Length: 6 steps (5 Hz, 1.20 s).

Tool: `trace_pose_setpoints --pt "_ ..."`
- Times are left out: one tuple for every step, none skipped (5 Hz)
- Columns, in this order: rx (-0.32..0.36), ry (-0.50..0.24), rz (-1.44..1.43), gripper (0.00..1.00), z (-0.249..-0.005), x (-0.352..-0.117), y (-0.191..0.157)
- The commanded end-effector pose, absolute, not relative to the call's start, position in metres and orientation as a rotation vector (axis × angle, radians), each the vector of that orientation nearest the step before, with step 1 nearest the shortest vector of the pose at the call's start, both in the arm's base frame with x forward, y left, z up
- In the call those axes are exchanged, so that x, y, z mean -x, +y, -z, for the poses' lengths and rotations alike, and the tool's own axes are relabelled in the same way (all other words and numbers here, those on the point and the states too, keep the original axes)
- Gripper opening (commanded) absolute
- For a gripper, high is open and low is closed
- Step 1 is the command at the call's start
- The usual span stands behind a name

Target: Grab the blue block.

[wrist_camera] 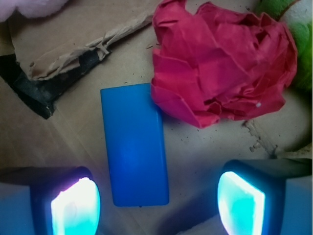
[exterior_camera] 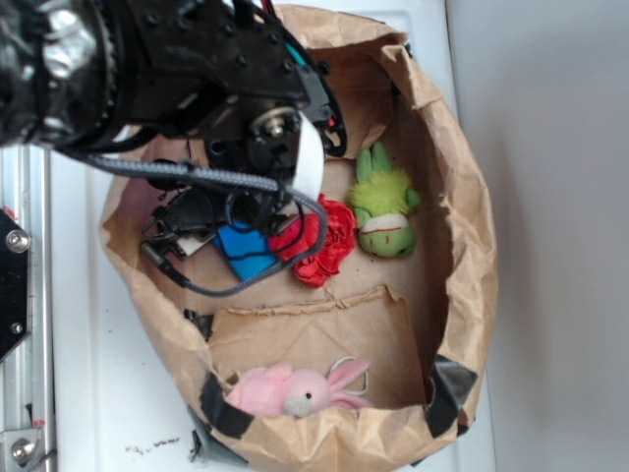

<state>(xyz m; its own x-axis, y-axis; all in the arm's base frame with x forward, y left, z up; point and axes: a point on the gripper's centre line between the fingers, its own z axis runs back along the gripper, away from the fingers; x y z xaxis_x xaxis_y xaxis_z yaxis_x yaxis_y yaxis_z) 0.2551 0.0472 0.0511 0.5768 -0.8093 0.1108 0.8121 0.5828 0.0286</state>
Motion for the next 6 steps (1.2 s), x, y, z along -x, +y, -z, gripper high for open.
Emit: trace_pose_setpoints --pt "-0.057 -0.220 0.955 1.00 -0.039 -0.247 0.029" --pt "-0.086 -0.214 0.958 1.00 -0.030 -0.238 0.022" --pt "-0.087 -0.198 0.941 1.00 -0.027 -0.242 0.020" --pt "-0.091 -0.180 0.944 1.00 -0.024 -0.246 0.017" --pt "-0.118 -0.156 0.971 1.00 -0.015 -0.237 0.008" --pt "-0.130 -0.156 0.972 1.00 -0.008 -0.240 0.006"
